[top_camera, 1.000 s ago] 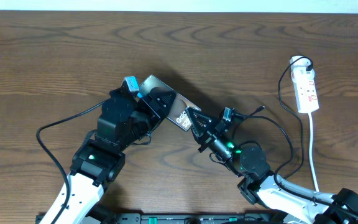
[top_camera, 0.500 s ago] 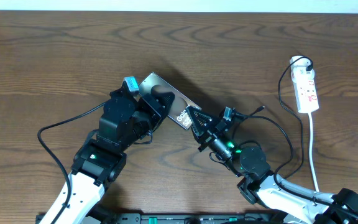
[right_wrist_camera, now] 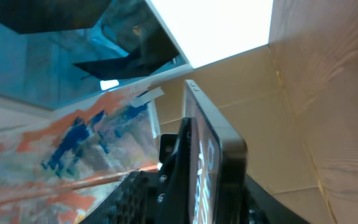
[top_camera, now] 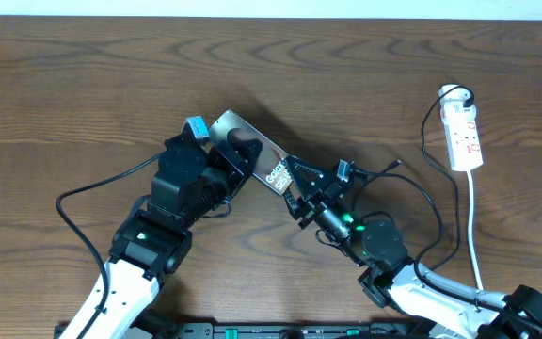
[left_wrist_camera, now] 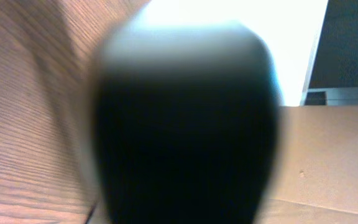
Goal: Plug charger to phone and switch on socket
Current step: 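Open the right gripper and withdraw it from the phone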
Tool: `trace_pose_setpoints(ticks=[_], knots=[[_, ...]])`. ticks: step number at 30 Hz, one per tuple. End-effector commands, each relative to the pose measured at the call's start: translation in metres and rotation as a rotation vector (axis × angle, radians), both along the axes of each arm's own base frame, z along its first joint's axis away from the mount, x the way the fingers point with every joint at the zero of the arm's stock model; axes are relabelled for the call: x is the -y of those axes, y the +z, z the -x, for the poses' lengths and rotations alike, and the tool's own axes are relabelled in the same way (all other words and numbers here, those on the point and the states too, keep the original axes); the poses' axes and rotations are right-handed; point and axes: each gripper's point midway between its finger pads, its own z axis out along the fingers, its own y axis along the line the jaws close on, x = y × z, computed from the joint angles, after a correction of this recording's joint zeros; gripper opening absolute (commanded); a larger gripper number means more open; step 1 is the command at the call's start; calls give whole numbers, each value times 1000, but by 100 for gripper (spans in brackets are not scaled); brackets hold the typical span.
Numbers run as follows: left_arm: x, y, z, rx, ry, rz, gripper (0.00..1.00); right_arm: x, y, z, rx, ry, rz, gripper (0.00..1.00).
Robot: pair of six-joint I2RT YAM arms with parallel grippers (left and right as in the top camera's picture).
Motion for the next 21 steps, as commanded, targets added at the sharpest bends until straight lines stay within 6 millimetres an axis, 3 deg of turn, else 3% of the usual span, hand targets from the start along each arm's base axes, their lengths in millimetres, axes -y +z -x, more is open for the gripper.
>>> trace_pose_setpoints(ticks=[1,9,12,16,21], knots=[[-13,-8,-3,25,1,-98,7,-8,-4,2,8,28,52,49],[-65,-62,9,-145,36,-305,8,-9,-46,1,145,11,420,99],[-72,-72,16,-188,29,-330,7,-6,-51,-1,169,1,470,99],[-67,-72,20,-199,-7,-311,7,-1,-58,-5,162,-12,510,99],[-57,-70,26,-190,-72,-287,7,16,-85,-15,68,-76,602,99]])
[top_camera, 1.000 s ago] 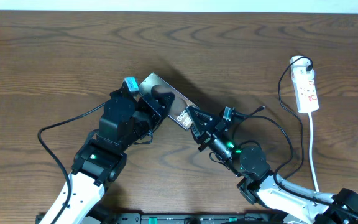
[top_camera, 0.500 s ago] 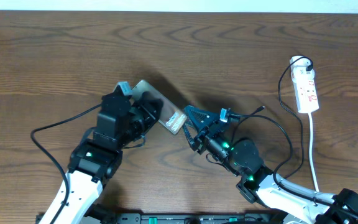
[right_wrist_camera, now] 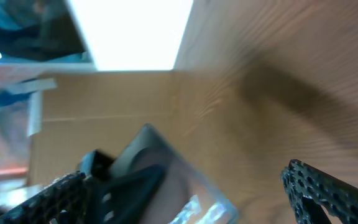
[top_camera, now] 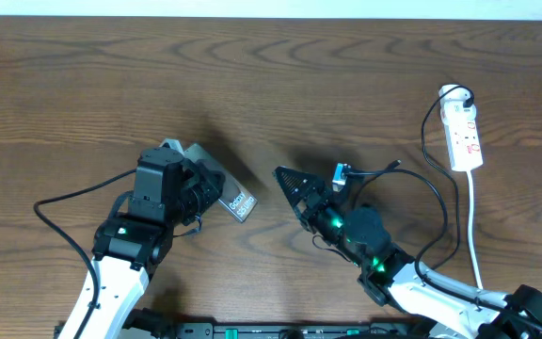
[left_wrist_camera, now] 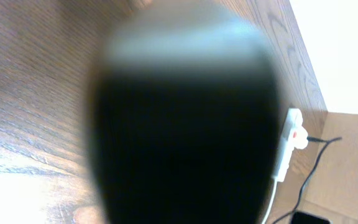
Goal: Plug charger to phone and switch on socket
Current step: 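Open the right gripper and withdraw it from the phone, then move the right gripper to the black charger cable near the power strip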
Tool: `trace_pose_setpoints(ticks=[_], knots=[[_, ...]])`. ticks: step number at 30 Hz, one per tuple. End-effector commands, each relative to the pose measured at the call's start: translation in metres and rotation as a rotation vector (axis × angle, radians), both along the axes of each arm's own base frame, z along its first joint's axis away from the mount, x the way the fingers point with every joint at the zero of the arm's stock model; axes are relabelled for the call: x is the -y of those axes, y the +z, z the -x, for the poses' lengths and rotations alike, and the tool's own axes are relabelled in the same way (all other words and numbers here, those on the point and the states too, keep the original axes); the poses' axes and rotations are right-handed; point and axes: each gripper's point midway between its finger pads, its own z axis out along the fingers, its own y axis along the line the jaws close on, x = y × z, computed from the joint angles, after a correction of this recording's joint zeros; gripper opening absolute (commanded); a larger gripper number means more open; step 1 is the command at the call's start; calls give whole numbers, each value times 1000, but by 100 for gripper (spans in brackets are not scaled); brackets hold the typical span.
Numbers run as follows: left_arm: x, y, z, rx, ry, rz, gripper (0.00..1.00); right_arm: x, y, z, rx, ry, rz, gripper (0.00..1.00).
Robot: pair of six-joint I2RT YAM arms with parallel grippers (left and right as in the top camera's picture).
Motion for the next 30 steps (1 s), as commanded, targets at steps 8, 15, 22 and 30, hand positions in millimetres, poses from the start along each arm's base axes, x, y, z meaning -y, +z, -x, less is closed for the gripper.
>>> trace_pose_setpoints(ticks=[8,15,22,30], knots=[[24,15,10,34,-173,77,7,36,-38,-17,27,-132,304,93],[36,19,18,73,-296,84,7,43,-30,-24,186,-100,463,76],[38,22,18,106,-333,72,8,59,4,-36,253,-117,603,81],[39,10,14,69,-332,68,7,124,21,-43,7,-227,992,78]])
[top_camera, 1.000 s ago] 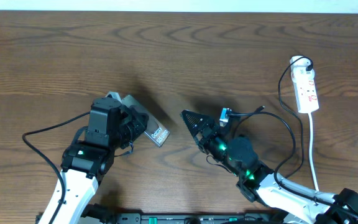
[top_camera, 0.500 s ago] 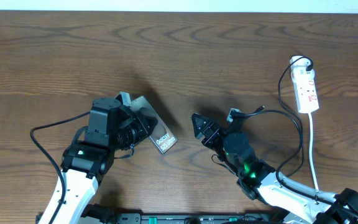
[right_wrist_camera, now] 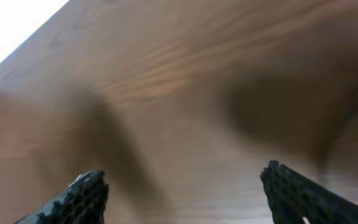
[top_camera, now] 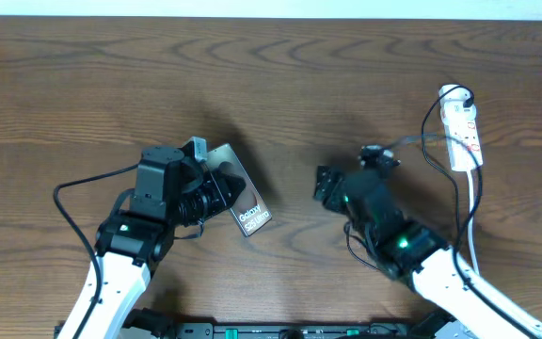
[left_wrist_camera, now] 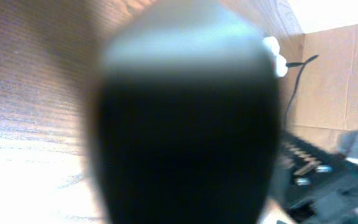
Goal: Plug charger to phone and switch on socket
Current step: 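Move the right gripper to the black charger cable near the power strip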
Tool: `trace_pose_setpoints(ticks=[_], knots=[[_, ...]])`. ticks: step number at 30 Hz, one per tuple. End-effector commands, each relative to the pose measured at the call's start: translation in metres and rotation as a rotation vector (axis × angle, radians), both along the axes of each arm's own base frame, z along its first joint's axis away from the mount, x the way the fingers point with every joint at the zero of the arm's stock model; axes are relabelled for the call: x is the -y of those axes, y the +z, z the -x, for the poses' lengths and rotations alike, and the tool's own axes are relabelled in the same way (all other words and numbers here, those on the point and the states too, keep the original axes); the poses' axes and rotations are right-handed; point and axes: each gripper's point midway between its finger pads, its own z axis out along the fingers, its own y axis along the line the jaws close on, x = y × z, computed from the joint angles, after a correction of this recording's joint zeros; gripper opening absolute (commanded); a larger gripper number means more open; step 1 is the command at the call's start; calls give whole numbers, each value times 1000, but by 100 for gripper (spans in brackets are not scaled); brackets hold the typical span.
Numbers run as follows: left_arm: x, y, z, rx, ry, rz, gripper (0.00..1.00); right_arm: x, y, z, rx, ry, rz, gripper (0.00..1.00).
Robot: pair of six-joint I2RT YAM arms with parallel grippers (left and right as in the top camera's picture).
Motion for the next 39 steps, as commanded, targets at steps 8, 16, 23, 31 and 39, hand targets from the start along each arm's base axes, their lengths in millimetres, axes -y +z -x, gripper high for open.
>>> trace_pose_setpoints(ticks=[8,16,23,31,39], knots=[[16,-10,-5,-48,-85,57,7,70,43,-14,-65,-204,198,81],[24,-1,-16,21,-119,91,7,86,28,1,-155,-217,259,99],[25,0,-15,44,-140,82,7,81,30,-5,-134,-212,238,84],[25,3,-18,63,-140,85,7,84,0,-7,-235,-342,176,73],[26,3,-18,61,-142,87,8,114,-48,-15,-388,-487,216,74]])
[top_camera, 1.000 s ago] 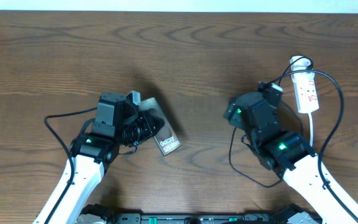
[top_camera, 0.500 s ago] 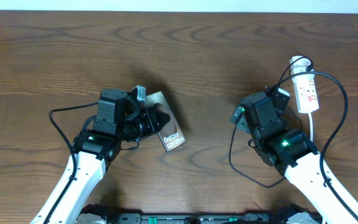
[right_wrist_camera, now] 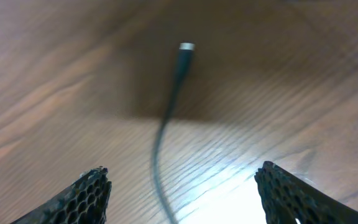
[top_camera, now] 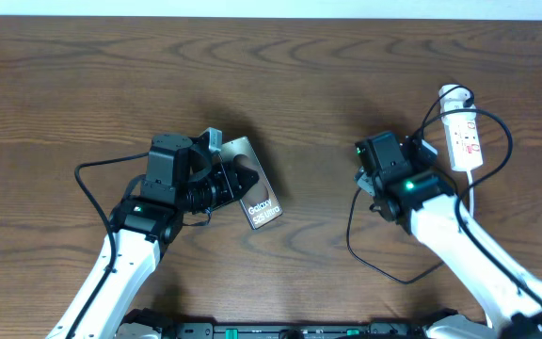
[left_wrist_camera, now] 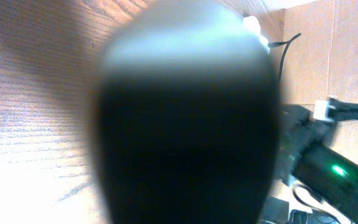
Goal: Plug charger to phone and switch on socket
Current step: 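Move the right gripper to the black charger cable near the power strip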
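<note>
My left gripper (top_camera: 236,181) is shut on the grey phone (top_camera: 260,200), which has a Galaxy sticker at its near end and is held just left of the table's middle. In the left wrist view the phone (left_wrist_camera: 185,124) is a dark blur that fills most of the frame. The black charger cable's plug tip (right_wrist_camera: 186,47) lies loose on the wood. My right gripper (right_wrist_camera: 185,196) hangs above the cable, jaws wide open with nothing between them. In the overhead view the right gripper (top_camera: 370,177) is left of the white power strip (top_camera: 465,135).
The charger cable (top_camera: 374,264) loops over the table in front of the right arm and back up to the strip. The strip's plug end (left_wrist_camera: 254,28) and my right arm (left_wrist_camera: 328,168) show at the edge of the left wrist view.
My right gripper has moved right, closer to the power strip, and now looks down on the cable's loose plug. The left gripper has shifted the phone slightly up and right.
First both grippers met at the phone in the table's middle. Then the left gripper held the phone further left and the right stood apart, open. Later the right arm was further right, and now it is over the cable's end beside the strip.
</note>
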Tool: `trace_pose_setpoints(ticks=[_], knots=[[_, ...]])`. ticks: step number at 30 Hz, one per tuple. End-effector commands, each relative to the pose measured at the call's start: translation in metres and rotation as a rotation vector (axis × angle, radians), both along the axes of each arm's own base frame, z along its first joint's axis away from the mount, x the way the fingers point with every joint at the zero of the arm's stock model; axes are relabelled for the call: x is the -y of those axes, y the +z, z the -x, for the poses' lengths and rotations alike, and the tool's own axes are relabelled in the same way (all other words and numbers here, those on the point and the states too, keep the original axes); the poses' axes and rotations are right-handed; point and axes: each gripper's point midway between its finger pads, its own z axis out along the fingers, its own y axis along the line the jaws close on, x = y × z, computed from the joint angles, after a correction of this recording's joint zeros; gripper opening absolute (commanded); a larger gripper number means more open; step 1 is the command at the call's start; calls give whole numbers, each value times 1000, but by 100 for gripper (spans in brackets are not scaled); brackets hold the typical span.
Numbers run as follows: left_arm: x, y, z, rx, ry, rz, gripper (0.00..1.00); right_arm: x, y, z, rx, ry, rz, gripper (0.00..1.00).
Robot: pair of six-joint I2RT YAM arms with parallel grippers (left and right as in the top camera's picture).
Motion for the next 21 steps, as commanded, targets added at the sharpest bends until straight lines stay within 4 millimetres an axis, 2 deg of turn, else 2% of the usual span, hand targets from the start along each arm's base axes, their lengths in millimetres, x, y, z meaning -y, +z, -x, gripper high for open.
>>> trace_pose_setpoints(ticks=[1,10,21], knots=[[3,10,-2,33,-22,19,8,11,-7,-10,-13,-73,10,73],[3,10,-2,32,-22,20,8,9,-40,-33,-25,-69,31,57],[2,9,-1,25,-22,18,8,19,-79,-38,-72,-88,127,52]])
